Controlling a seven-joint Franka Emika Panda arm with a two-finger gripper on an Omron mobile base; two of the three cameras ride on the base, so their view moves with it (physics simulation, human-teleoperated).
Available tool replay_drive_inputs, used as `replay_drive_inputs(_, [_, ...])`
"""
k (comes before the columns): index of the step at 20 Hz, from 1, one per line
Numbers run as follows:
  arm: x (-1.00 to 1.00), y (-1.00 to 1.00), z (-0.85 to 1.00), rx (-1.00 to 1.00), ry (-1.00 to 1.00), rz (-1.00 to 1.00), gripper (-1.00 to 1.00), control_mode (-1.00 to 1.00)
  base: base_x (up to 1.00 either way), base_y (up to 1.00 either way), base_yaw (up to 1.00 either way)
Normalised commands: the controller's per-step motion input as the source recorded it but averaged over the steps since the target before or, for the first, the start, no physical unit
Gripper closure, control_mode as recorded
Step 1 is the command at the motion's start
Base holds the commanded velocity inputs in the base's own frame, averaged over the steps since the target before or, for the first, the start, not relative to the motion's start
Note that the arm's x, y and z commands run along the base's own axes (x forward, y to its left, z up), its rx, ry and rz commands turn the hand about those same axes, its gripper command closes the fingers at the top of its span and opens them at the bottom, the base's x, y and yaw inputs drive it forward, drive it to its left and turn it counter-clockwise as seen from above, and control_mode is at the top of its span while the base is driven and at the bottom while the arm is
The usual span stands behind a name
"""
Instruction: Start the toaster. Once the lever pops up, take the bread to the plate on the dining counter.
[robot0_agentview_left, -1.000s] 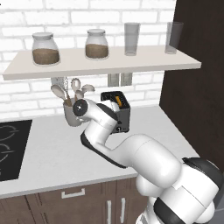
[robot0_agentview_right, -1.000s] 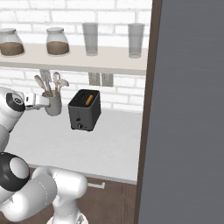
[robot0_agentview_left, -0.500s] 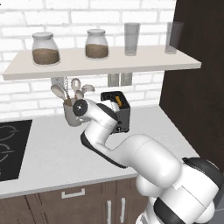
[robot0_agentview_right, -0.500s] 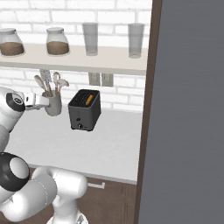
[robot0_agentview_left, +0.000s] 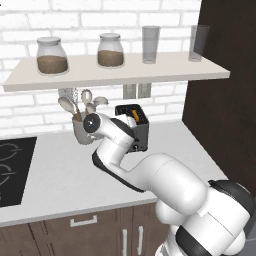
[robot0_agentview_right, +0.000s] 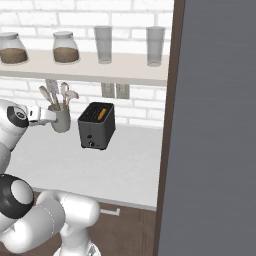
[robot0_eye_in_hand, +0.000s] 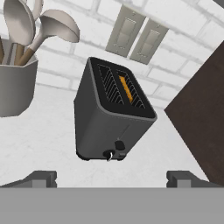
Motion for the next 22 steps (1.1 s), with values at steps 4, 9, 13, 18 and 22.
replay_drive_inputs(4, [0.0, 0.0, 0.0, 0.0, 0.0, 0.0, -1.0, -1.0, 0.0, 0.0, 0.0])
replay_drive_inputs(9, [0.0, 0.0, 0.0, 0.0, 0.0, 0.0, -1.0, -1.0, 0.0, 0.0, 0.0])
replay_drive_inputs(13, [0.0, 0.0, 0.0, 0.0, 0.0, 0.0, -1.0, -1.0, 0.0, 0.0, 0.0])
replay_drive_inputs(18, [0.0, 0.0, 0.0, 0.0, 0.0, 0.0, -1.0, -1.0, 0.0, 0.0, 0.0])
replay_drive_inputs(22, [0.0, 0.0, 0.0, 0.0, 0.0, 0.0, -1.0, -1.0, 0.0, 0.0, 0.0])
